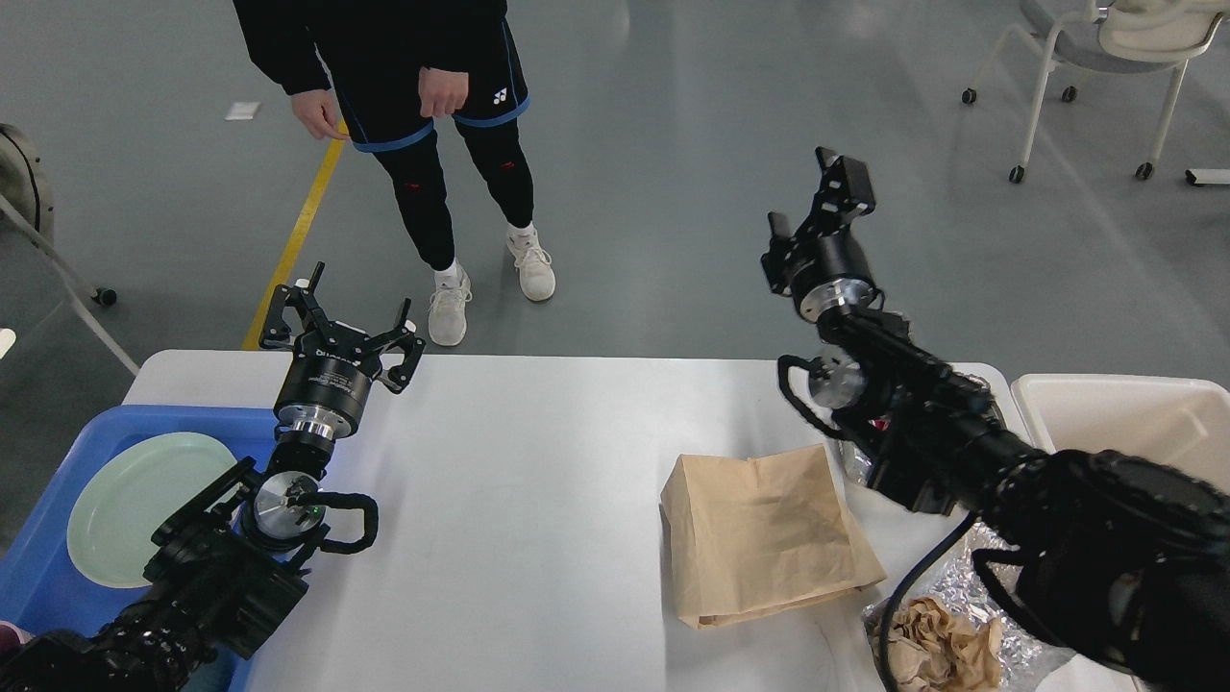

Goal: Tidy desktop
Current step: 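Raise the right gripper and move it over the brown paper bag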

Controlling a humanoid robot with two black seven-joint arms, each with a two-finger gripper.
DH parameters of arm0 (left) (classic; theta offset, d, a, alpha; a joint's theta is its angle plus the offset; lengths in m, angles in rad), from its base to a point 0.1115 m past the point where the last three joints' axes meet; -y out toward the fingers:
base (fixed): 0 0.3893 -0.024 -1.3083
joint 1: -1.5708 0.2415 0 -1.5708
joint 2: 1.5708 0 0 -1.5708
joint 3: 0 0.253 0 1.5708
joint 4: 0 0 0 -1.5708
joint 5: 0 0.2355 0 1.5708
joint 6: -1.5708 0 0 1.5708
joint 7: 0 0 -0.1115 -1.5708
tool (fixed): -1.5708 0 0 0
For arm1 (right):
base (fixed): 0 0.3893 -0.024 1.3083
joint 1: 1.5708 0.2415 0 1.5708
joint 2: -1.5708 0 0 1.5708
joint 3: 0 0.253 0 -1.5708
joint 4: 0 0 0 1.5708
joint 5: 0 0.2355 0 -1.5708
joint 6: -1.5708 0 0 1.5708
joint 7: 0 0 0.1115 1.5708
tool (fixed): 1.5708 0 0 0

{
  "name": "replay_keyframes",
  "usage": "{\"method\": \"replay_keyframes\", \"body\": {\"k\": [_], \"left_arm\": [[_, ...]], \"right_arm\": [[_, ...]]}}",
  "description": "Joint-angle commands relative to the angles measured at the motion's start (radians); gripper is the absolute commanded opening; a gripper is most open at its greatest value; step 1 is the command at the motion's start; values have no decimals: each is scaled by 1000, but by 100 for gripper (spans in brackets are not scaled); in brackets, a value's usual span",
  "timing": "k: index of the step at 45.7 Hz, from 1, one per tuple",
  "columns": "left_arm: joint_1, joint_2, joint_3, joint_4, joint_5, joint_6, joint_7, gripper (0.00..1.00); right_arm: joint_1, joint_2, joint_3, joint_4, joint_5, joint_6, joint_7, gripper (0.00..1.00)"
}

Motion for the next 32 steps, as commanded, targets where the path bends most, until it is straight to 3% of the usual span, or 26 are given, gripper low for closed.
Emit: {"method": "replay_keyframes", "body": {"k": [1,12,21,32], "left_arm": [[0,-1,0,-1,1,0,0,99],[0,-2,0,-1,1,0,0,99],[0,-2,0,-1,1,0,0,99],[0,-2,0,-1,1,0,0,99]], "right_arm": [[86,-139,-251,11,3,-5,0,100],[281,-254,-759,160,9,27,0,100],[503,-308,-1052,509,7,172,0,100],[882,-313,-1279,822,3,392,0,100]]}}
